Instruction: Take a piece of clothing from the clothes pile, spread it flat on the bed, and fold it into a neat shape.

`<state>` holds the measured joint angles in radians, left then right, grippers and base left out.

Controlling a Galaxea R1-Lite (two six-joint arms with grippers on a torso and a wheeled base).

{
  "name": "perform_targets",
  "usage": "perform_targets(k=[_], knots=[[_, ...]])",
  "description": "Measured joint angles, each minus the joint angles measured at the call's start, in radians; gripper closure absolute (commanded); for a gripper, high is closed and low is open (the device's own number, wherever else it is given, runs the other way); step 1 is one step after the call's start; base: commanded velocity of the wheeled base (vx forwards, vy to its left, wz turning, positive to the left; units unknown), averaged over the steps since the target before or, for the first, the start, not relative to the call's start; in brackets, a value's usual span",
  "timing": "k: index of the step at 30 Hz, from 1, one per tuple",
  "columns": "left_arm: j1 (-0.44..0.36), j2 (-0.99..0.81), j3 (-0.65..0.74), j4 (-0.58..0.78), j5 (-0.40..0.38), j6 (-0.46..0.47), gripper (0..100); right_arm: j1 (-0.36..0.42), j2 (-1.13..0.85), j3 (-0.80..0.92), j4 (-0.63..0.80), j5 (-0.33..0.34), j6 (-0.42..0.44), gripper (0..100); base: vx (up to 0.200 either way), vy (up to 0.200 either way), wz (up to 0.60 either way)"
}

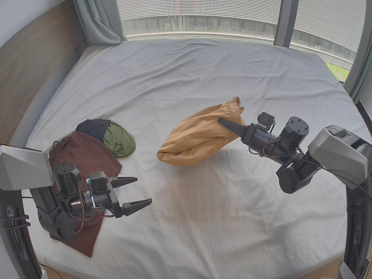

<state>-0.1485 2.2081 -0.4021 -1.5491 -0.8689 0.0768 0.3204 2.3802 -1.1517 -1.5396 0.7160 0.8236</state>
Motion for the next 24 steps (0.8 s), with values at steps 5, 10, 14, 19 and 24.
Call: perform_targets(k=[5,10,14,19,24], knots=[[0.001,0.001,0.001,-0.001,0.000,0.000,0,-0.012,0.083,-0.046,0.001,0.000,0.008,100,0.000,0.000,0.00],[0.001,0.003,0.001,0.000,0.000,0.000,0,-0.020,0.120,-0.059,0.000,0.001,0.008,100,0.000,0.000,0.00],[0.001,0.004,0.001,0.000,-0.001,0.000,0,-0.024,0.133,-0.078,0.002,0.012,0.010,100,0.000,0.000,0.00],[0.001,0.004,0.000,0.000,-0.001,0.000,0,-0.031,0.140,-0.127,0.001,0.062,0.018,100,0.000,0.000,0.00],[0.001,0.004,0.000,0.000,-0.001,0.000,0,-0.038,0.143,-0.197,0.001,0.073,0.056,100,0.000,0.000,0.00]])
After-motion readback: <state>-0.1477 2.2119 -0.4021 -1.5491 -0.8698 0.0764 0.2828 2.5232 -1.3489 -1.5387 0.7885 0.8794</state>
